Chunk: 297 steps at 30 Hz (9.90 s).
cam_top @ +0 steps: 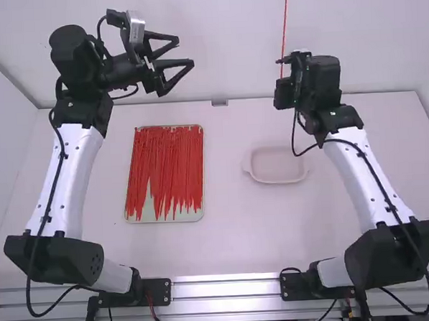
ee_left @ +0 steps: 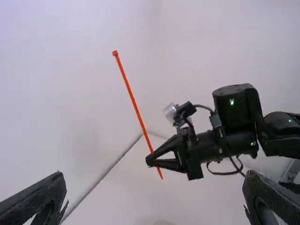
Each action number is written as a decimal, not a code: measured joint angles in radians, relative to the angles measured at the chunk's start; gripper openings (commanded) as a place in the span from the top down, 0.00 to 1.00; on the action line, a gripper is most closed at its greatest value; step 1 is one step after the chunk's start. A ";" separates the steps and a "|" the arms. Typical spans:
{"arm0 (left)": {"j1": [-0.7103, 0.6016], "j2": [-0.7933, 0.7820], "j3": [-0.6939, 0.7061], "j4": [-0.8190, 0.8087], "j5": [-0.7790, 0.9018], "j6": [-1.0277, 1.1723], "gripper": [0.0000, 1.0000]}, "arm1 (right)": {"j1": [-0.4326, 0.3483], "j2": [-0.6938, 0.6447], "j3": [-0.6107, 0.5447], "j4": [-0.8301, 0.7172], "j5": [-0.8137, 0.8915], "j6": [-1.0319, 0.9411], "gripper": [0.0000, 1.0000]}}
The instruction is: Fasten the cable tie
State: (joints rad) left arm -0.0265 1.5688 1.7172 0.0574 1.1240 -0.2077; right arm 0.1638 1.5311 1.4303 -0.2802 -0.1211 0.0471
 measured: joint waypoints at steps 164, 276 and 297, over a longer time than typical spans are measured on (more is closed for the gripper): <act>-0.078 0.001 -0.001 0.205 0.217 -0.284 0.98 | 0.166 0.018 0.008 0.367 -1.231 0.029 1.00; -0.055 0.001 -0.002 0.039 -0.211 -0.156 0.98 | 0.022 0.018 0.008 0.475 -1.105 -0.124 0.01; 0.010 0.211 -0.002 -0.043 -0.226 -0.231 0.98 | 0.087 0.018 0.008 0.372 -1.106 -0.262 0.01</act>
State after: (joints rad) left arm -0.0170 1.7794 1.7149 0.0147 0.8978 -0.4385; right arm 0.2508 1.5490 1.4387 0.0917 -1.2274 -0.2146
